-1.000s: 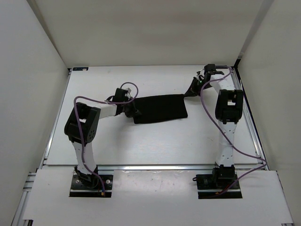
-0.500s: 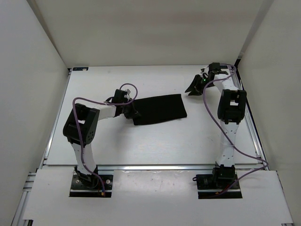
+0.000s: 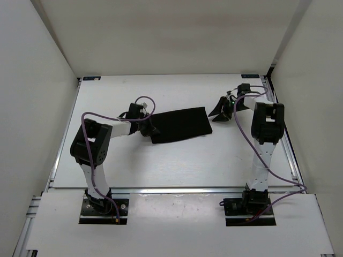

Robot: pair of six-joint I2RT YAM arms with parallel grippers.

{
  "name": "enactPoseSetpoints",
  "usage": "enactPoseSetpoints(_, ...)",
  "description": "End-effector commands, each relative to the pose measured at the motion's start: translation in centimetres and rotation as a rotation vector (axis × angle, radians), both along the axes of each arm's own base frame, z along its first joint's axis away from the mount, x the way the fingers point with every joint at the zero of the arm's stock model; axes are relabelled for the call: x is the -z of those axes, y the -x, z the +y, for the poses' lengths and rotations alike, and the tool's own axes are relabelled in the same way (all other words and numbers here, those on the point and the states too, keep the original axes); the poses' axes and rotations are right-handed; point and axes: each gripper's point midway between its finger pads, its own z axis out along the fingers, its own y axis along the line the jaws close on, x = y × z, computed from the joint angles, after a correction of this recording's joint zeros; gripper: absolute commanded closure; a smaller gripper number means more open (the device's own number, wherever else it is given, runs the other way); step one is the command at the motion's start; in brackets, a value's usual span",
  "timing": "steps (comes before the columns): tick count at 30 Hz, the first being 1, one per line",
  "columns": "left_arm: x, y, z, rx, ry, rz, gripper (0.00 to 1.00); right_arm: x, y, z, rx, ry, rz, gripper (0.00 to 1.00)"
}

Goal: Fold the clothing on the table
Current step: Fold the skirt

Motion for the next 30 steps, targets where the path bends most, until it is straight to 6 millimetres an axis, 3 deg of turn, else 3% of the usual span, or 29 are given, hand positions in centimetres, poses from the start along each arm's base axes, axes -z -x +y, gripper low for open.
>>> enactPoseSetpoints(1, 1.3, 2.1, 1.8, -0.009, -0.066, 0.063, 1.0, -1.8, 0.1, 2.1, -0.038, -0.085, -0.065, 0.49)
enactPoseSetpoints(10, 1.6, 2.6, 2.2, -0.009, -0.065, 0.073, 1.0, -2.4, 0.8, 4.0, -0.054, -0.193, -0.075, 0.48)
enactPoseSetpoints(18, 1.6, 2.5, 2.0, -0.007, -0.061, 0.066, 1.0, -1.8, 2.4, 7.2, -0.137, -0.226, -0.058, 0.5)
enactPoseSetpoints(21, 1.7, 2.6, 2.0, -0.007, -0.057, 0.07, 1.0, -2.0, 2.6, 8.6, -0.169, -0.242, -0.056, 0.63)
enactPoseSetpoints(23, 1.7, 2.7, 1.8, -0.002, -0.05, 0.076, 1.0, -1.7, 2.4, 8.2, -0.166, -0.225, -0.05, 0.97)
enactPoseSetpoints(26, 1.6, 2.5, 2.1, -0.014, -0.052, 0.067, 1.0, -2.2, 1.8, 7.0, -0.132, -0.197, -0.07, 1.0)
enactPoseSetpoints(30, 1.4, 2.6, 1.5, -0.005, -0.037, 0.067, 1.0, -2.4, 0.7, 4.0, -0.059, -0.147, -0.081, 1.0)
